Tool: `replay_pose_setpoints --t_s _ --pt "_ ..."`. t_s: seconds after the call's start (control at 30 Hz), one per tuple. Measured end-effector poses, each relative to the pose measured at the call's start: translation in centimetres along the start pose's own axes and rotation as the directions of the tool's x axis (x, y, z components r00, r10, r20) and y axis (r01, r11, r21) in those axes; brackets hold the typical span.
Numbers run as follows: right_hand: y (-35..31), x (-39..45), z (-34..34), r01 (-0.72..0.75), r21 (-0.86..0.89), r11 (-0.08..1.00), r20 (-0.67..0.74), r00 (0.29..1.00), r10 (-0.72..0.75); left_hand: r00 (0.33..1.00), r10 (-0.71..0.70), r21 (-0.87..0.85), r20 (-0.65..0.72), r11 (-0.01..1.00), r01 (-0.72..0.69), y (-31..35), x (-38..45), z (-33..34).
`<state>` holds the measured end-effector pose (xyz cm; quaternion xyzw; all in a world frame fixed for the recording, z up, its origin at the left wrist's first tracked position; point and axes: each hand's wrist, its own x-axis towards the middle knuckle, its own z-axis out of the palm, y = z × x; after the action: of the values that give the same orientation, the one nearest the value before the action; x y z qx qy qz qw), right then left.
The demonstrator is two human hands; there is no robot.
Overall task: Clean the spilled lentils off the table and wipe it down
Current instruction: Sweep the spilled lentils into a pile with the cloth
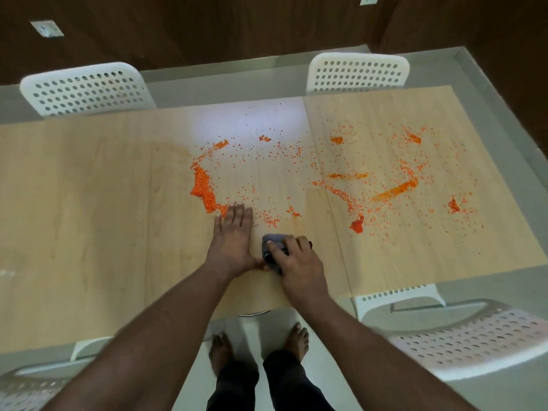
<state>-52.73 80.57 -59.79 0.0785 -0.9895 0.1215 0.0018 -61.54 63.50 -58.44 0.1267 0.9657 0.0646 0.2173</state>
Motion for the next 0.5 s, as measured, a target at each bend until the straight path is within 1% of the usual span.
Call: replay_pose_setpoints --t_s 0.1,0.17,0.27,0.33,0.4,0.5 --pt "0.7 3.4 0.2 -0.057 -0.021 0.998 -0.012 0.998 0.057 1.000 0.025 0.003 0.007 1.000 -0.025 -0.2 0.5 -0.2" --pt "1.6 6.8 -0.5 -0.120 -0.027 0.992 -0.015 0.993 0.119 0.999 0.035 0.015 0.008 0.999 -0.035 -0.3 0.6 -0.2" --pt "3.3 11.6 -1.8 -0.237 0.018 0.971 -0.021 0.971 0.237 0.999 0.037 0.030 -0.008 0.999 -0.036 -0.7 0.3 0.0" --pt "3.9 13.0 -2.4 -0.300 0.076 0.951 -0.027 0.953 0.302 0.999 0.029 0.015 -0.021 0.999 -0.029 -1.1 -0.1 0.2" --pt "3.6 12.3 -2.7 -0.308 0.119 0.944 -0.034 0.949 0.314 1.000 0.008 -0.014 -0.024 1.000 -0.008 -1.9 -0.7 0.3" --pt "1.5 8.2 -2.2 -0.199 0.149 0.969 -0.025 0.978 0.205 0.999 -0.040 -0.040 -0.015 0.998 0.039 -3.7 -1.5 0.1"
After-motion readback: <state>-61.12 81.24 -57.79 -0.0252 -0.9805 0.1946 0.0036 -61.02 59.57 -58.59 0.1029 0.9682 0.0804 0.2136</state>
